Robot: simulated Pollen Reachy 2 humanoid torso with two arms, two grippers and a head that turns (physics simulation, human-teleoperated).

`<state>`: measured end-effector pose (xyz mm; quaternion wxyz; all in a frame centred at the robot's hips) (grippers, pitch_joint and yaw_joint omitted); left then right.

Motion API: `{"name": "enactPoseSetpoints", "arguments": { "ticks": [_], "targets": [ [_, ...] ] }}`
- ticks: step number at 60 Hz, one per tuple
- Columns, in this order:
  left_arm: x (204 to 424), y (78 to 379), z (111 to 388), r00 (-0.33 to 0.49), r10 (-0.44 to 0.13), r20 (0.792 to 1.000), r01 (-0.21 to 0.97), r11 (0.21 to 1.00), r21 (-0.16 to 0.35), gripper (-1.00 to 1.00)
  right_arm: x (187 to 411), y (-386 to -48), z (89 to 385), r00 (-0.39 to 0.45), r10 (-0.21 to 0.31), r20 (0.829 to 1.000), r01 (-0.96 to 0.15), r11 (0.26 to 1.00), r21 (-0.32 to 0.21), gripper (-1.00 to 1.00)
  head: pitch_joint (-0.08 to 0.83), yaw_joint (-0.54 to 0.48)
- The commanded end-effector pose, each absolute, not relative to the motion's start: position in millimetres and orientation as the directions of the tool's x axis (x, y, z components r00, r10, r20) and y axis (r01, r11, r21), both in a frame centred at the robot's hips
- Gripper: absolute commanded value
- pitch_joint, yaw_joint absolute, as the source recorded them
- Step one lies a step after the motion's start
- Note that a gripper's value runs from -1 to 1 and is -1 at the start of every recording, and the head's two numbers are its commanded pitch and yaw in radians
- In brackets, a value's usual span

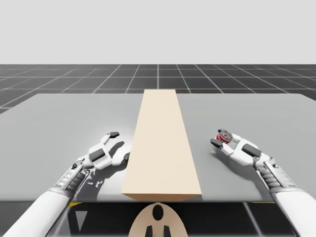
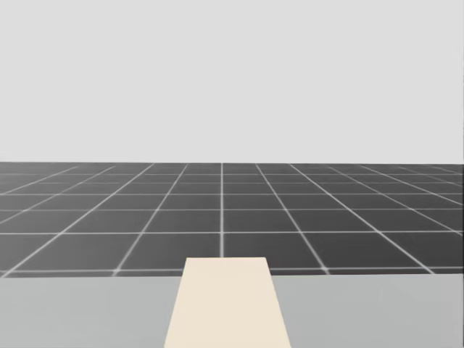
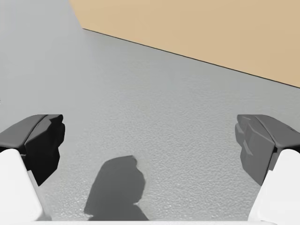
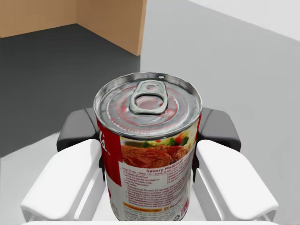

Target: Retrieve the object from inside the box.

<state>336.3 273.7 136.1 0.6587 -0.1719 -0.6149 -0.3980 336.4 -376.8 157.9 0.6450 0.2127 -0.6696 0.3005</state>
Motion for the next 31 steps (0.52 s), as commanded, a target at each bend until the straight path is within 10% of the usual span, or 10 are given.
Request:
{"name": "enactPoseSetpoints", "arguments": {
  "ticks": [1,31],
  "targets": [
    [337,274,136,-0.069,-0.310,0.948,0.734,0.629,0.259,-1.00,358,-391,218,-0.201,0.120,0.972,-0.619,0.753,-0.221,1.00,0.008,-0.03],
    [338,276,136,-0.068,-0.310,0.948,0.729,0.634,0.259,-1.00,329,-409,380,-0.418,0.194,0.887,-0.511,0.757,-0.407,1.00,0.006,-0.03]
  ]
}}
